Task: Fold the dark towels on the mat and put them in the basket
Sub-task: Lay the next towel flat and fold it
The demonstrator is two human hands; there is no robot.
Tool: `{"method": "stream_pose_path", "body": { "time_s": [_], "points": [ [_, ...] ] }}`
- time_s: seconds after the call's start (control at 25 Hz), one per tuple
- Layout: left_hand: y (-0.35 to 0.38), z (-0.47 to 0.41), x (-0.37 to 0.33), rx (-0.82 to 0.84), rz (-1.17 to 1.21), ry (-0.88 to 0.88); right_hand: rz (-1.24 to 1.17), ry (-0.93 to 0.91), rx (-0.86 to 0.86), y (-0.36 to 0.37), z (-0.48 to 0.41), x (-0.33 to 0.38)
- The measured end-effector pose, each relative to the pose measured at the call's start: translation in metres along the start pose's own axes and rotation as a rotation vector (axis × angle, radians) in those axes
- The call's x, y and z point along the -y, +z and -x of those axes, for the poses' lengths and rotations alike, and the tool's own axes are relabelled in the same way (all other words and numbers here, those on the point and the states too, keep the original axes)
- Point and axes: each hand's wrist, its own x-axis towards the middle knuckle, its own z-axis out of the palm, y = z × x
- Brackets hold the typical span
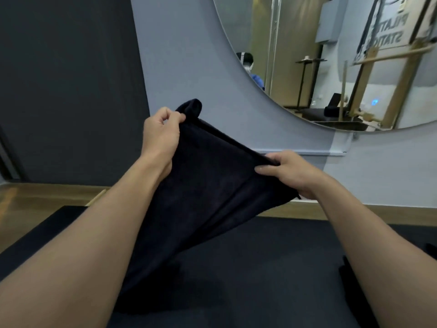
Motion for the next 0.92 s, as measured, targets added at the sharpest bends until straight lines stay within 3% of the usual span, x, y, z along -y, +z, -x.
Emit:
{"method": "stream_pose_path", "body": {
  "time_s": [0.16,0.28,0.4,0.52,0.64,0.76,0.84,0.92],
  "points": [
    [0.035,-0.032,-0.057,0.134,0.221,-0.057,0.318,-0.201,-0.409,-0.086,-0.011,0.071],
    [0.053,-0.054,-0.090,0.304,0.277,-0.073,0.562,-0.179,-0.369,-0.141,-0.004,0.113],
    [0.062,-0.065,-0.092,0.388,0.163,-0.122,0.637,-0.114,-0.304,-0.174,0.001,0.121],
    [0.075,-0.076,-0.069,0.306,0.009,-0.163,0.799,-0.066,-0.403,-0.184,-0.016,0.104],
    [0.085,-0.091,-0.034,0.179,-0.308,-0.118,0.967,0.038,-0.481,-0.181,-0.042,0.071],
    [0.099,-0.106,-0.005,0.089,-0.408,-0.178,1.081,0.201,-0.587,-0.183,-0.066,0.039],
    [0.115,-0.113,0.004,0.051,-0.324,-0.262,0.959,0.330,-0.657,-0.187,-0.077,0.030],
    [0.132,-0.121,0.002,0.040,-0.106,-0.306,0.421,0.362,-0.686,-0.190,-0.090,0.033]
  ]
}}
